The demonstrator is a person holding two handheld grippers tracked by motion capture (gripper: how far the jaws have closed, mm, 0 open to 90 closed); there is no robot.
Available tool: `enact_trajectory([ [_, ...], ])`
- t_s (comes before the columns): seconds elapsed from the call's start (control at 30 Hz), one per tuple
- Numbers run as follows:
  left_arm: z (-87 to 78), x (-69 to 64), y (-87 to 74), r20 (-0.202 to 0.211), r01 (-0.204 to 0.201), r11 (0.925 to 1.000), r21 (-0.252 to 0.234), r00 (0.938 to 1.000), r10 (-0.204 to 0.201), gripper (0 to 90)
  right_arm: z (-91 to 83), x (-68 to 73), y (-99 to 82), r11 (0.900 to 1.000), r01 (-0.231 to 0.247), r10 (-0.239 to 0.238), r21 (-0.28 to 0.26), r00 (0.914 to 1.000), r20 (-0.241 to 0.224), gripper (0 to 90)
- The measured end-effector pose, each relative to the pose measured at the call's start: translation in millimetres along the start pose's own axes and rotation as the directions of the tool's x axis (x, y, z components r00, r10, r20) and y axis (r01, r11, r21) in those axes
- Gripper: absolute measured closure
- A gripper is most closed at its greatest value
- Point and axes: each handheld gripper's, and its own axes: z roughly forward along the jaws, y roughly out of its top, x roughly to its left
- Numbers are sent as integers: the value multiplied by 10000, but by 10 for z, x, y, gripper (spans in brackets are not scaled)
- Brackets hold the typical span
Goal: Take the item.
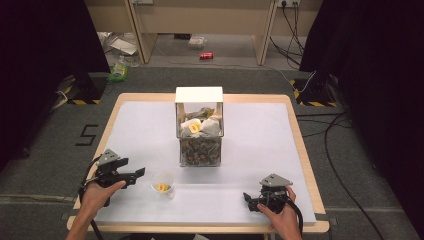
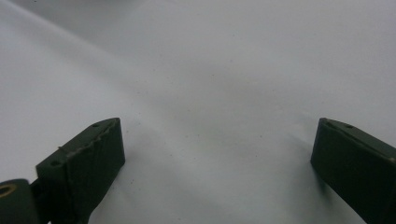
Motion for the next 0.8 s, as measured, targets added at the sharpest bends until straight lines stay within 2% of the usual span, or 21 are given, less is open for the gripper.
enact_trajectory([
  [0.5, 40, -41, -229, -108, 15, 9996, 282, 9999, -11, 167, 2, -1, -2, 10000, 22, -22, -30, 10000, 10, 35],
  [0.8, 2, -124, -298, -138, -235, 9994, 253, 9996, 239, 167, 2, -1, -2, 10000, 16, -16, -32, 10000, 10, 36],
])
